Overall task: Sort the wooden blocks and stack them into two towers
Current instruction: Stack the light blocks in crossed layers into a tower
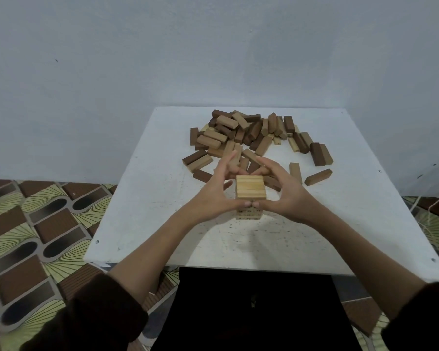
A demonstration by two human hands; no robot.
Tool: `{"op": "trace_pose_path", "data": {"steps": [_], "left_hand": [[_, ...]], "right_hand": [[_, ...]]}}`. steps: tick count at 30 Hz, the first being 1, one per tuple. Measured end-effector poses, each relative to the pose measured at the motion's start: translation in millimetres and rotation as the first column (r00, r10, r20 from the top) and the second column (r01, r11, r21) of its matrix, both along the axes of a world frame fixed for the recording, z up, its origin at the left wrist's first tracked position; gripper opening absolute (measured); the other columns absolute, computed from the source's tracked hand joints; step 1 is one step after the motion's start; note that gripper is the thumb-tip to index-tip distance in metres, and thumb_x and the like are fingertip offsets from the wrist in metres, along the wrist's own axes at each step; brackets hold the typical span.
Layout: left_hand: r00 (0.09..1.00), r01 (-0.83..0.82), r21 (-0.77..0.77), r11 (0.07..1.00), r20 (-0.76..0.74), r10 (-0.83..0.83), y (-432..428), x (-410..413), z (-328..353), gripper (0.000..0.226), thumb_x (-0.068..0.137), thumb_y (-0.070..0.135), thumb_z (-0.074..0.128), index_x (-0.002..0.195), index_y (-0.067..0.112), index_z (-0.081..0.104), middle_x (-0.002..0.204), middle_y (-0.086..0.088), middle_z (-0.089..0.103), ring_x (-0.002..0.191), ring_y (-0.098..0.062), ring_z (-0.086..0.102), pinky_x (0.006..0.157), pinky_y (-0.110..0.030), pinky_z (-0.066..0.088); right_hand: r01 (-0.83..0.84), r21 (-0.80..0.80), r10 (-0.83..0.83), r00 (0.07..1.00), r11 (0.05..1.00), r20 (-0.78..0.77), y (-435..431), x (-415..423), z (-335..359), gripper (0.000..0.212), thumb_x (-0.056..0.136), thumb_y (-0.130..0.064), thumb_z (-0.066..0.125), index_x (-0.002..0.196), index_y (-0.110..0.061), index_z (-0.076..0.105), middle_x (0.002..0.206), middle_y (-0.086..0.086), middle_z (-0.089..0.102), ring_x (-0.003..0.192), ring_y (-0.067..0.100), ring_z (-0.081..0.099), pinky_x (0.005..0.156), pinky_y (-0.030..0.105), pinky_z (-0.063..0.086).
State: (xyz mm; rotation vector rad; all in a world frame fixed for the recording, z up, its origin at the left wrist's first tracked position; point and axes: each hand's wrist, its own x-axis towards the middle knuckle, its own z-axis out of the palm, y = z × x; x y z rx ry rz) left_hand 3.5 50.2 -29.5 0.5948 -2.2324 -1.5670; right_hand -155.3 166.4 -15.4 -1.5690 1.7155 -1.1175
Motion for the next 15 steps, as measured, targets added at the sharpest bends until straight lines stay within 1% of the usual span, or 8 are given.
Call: {"op": "trace_pose_path", "data": {"steps": [2, 4, 7, 10, 11, 13, 14, 15], "left_hand": [[1.000, -0.005, -0.003, 1.000, -0.002, 0.005, 0, 0, -1, 0.110, 0.065, 0.030, 0.080, 0.149, 0.023, 0.009, 0.120, 0.001, 0.053, 0.121, -0.012, 0.049, 0.114, -0.043, 0.030], [1.000, -0.014, -0.004, 1.000, 0.001, 0.015, 0, 0, -1, 0.110, 0.065, 0.031, 0.080, 0.149, 0.023, 0.010, 0.120, 0.000, 0.053, 0.120, -0.013, 0.050, 0.113, -0.044, 0.031], [1.000, -0.025, 0.003, 1.000, -0.006, 0.025, -1, -1, -3, 0.108, 0.066, 0.022, 0.080, 0.149, 0.021, 0.011, 0.119, -0.001, 0.053, 0.118, -0.012, 0.052, 0.112, -0.046, 0.033], [0.999, -0.029, 0.003, 1.000, -0.015, 0.029, 1, -1, -2, 0.109, 0.065, 0.025, 0.081, 0.149, 0.022, 0.011, 0.119, -0.001, 0.053, 0.118, -0.011, 0.052, 0.112, -0.045, 0.033], [0.999, -0.027, 0.003, 1.000, -0.020, 0.027, 2, -1, -1, 0.110, 0.065, 0.028, 0.081, 0.149, 0.023, 0.011, 0.120, 0.000, 0.053, 0.119, -0.010, 0.050, 0.112, -0.044, 0.032], [0.999, -0.021, 0.014, 1.000, -0.025, 0.021, 5, 1, 0, 0.114, 0.061, 0.039, 0.081, 0.149, 0.026, 0.009, 0.130, 0.003, 0.048, 0.127, -0.005, 0.043, 0.115, -0.039, 0.027], [1.000, -0.019, 0.023, 1.000, -0.023, 0.019, 7, 2, 0, 0.117, 0.060, 0.044, 0.081, 0.150, 0.027, 0.008, 0.138, 0.005, 0.042, 0.132, -0.001, 0.036, 0.116, -0.035, 0.024], [1.000, -0.019, 0.036, 0.999, -0.022, 0.020, 9, 3, 1, 0.118, 0.059, 0.052, 0.080, 0.150, 0.028, 0.008, 0.145, 0.008, 0.035, 0.136, 0.002, 0.029, 0.116, -0.031, 0.021]], "right_hand": [[0.001, -0.008, -0.001, 1.000, 1.000, -0.005, -1, -1, -1, 0.089, 0.074, -0.006, 0.078, 0.146, -0.013, 0.027, 0.109, 0.004, 0.055, 0.113, 0.011, 0.054, 0.108, 0.031, 0.038], [-0.002, -0.021, 0.002, 1.000, 1.000, -0.003, -2, 0, -1, 0.089, 0.073, -0.009, 0.077, 0.146, -0.014, 0.028, 0.108, 0.004, 0.055, 0.113, 0.014, 0.054, 0.108, 0.036, 0.039], [-0.005, -0.024, 0.005, 1.000, 1.000, 0.005, -2, -2, -2, 0.088, 0.074, -0.009, 0.077, 0.147, -0.015, 0.028, 0.107, 0.003, 0.056, 0.112, 0.014, 0.054, 0.108, 0.040, 0.039], [-0.017, -0.024, 0.017, 1.000, 1.000, 0.011, -2, -2, -3, 0.087, 0.074, -0.008, 0.077, 0.147, -0.016, 0.029, 0.107, 0.002, 0.056, 0.112, 0.015, 0.055, 0.107, 0.042, 0.039], [-0.021, -0.025, 0.021, 1.000, 0.999, 0.021, -2, -1, -3, 0.088, 0.074, -0.009, 0.078, 0.147, -0.017, 0.028, 0.108, 0.001, 0.056, 0.113, 0.014, 0.054, 0.107, 0.040, 0.039], [-0.007, -0.015, 0.008, 0.998, 1.000, 0.060, 0, 1, -1, 0.090, 0.073, -0.016, 0.080, 0.146, -0.021, 0.027, 0.113, -0.006, 0.053, 0.115, 0.002, 0.052, 0.107, 0.025, 0.038], [0.004, -0.010, -0.004, 0.997, 1.000, 0.083, 1, 2, -1, 0.090, 0.071, -0.022, 0.079, 0.144, -0.029, 0.027, 0.119, -0.011, 0.050, 0.116, -0.006, 0.049, 0.104, 0.015, 0.037], [0.016, 0.000, -0.016, 0.994, 1.000, 0.104, 3, 5, 0, 0.087, 0.070, -0.029, 0.078, 0.139, -0.040, 0.026, 0.125, -0.015, 0.046, 0.116, -0.013, 0.045, 0.101, 0.009, 0.036]]}}
